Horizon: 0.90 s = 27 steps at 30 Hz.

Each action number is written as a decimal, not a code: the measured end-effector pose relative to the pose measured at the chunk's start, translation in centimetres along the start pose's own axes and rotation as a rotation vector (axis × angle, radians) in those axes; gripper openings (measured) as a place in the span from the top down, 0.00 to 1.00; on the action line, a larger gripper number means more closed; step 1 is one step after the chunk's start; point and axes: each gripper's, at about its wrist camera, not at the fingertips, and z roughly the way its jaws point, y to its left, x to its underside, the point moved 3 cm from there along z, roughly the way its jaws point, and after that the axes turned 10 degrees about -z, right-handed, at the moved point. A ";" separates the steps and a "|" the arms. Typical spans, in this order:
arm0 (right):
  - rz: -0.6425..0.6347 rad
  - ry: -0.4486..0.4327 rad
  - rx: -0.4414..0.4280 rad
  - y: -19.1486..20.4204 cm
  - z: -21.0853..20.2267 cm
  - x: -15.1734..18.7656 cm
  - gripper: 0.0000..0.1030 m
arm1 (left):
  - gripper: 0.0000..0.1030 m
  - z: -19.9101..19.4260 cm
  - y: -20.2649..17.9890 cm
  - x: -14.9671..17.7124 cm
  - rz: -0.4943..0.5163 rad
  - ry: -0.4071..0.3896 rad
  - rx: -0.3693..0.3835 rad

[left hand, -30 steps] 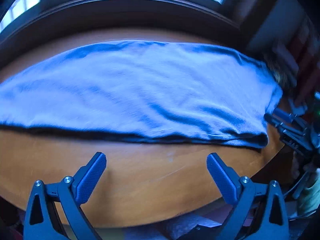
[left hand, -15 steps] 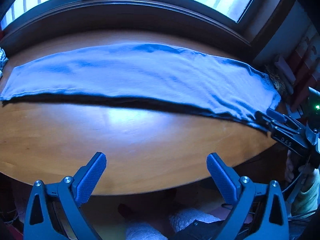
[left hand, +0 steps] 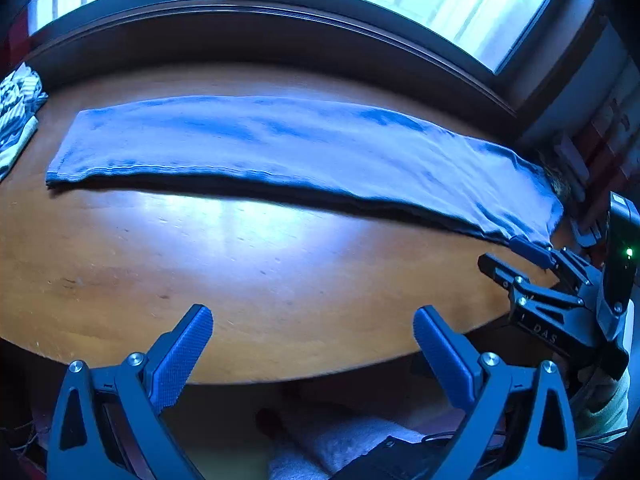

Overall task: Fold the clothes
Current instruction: 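Open the right gripper and release the folded sweatpants strip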

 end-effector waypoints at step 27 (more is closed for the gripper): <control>0.121 0.042 -0.155 11.9 4.2 -8.8 0.40 | 0.01 -0.1 10.2 -7.3 0.129 0.099 -0.020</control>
